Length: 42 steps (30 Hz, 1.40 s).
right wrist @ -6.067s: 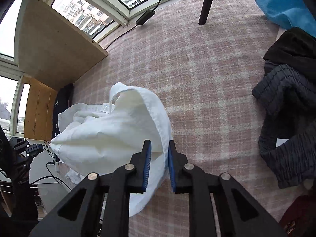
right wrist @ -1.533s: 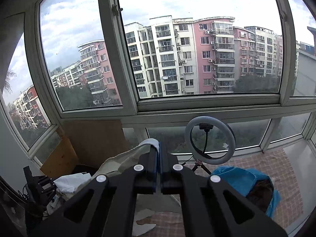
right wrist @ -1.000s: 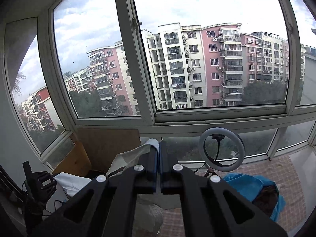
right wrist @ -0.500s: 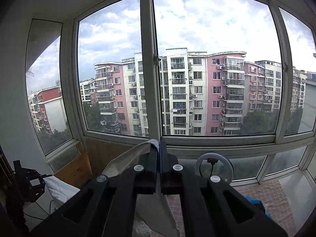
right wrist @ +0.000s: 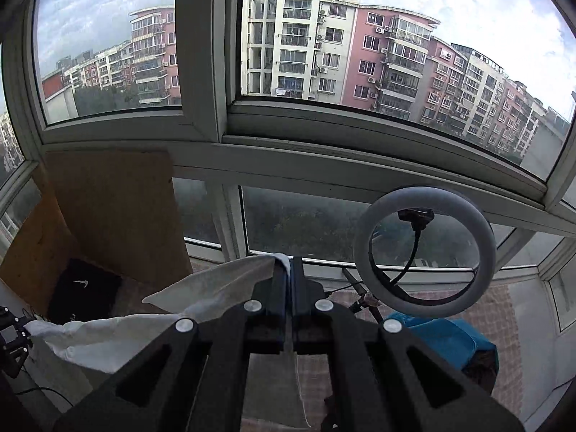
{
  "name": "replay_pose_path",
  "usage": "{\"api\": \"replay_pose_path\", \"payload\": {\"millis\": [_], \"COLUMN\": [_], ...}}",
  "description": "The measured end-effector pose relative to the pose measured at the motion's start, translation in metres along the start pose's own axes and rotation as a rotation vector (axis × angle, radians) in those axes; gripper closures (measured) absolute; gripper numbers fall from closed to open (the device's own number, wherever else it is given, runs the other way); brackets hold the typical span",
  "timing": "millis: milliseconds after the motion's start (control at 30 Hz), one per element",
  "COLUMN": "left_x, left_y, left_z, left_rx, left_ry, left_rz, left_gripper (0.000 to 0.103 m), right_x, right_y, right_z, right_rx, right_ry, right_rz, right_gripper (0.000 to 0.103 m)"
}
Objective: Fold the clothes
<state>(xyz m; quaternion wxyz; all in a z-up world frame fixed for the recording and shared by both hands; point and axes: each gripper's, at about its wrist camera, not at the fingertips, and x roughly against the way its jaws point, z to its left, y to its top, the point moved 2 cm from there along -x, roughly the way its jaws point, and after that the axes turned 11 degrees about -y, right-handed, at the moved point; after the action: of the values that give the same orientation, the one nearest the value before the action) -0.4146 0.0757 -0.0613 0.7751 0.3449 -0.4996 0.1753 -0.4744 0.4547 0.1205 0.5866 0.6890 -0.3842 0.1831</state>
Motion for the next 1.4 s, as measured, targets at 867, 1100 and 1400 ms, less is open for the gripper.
{"api": "replay_pose_path", "payload": {"millis": [867,1100,1400], "left_x": [-0.173,-0.161,-0.126], "left_y": [0.014,0.001,-0.055], "left_z": [0.018,0.012,0.017], "left_rx": [0.041,0.0,0.317], "left_ry": [-0.151,-0.181,-0.308], "left_rz": [0.226,0.252,0.189], "left_gripper": [0.087,0.082,0.071], "right_x": [-0.211,-0.203,-0.149], "right_y": [-0.086,-0.097,-0.101], "right_z": [0.062,0.086,0.07], "right_rx": [0.032,0.229,0.097], "right_ry": [-0.005,-0.131,0.016], "right_rz": [0.353,0.367,0.286], "right_gripper": [0.057,0.057,0.053]}}
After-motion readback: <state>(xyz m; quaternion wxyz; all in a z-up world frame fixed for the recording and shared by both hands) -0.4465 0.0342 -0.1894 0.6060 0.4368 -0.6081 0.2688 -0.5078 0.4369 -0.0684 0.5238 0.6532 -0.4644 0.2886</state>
